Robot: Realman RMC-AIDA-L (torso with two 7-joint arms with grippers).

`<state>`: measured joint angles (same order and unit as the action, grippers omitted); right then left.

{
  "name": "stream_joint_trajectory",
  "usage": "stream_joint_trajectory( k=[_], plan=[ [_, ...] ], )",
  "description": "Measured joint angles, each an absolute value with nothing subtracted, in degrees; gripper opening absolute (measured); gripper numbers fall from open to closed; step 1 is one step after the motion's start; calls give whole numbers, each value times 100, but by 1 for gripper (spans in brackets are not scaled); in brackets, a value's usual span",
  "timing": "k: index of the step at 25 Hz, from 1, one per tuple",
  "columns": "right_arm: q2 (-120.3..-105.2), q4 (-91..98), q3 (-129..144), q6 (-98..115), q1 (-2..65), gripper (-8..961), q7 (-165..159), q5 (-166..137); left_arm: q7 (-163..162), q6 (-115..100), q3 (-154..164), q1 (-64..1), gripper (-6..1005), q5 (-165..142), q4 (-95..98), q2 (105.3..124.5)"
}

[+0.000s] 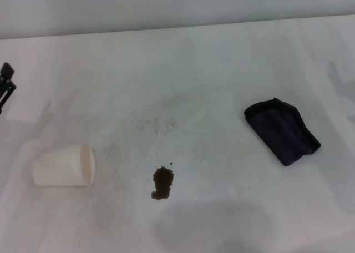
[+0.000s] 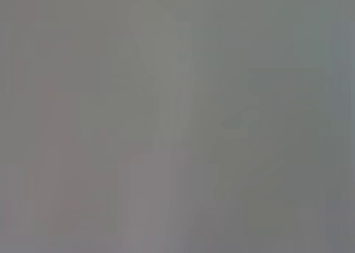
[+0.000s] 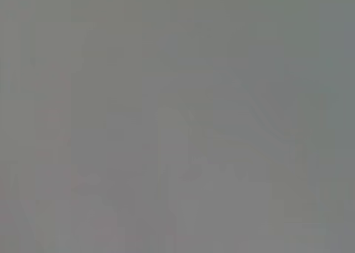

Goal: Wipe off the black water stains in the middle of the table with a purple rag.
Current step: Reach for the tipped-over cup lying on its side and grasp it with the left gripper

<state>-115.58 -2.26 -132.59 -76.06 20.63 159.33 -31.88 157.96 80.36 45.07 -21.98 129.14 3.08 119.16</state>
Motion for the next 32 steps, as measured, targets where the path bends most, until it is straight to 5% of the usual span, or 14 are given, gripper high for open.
stream_joint_trajectory(
  k=[23, 32],
  plan=[
    [-11549, -235, -13245, -7458, 2019, 794, 15930, -3190, 10313, 8274, 4486, -1128, 876, 9270, 4949, 11861],
    [-11549, -268, -13243, -7168, 2067, 795, 15880, -3191, 8966, 9020, 4382, -1230, 876, 7529, 6829, 11562]
  ],
)
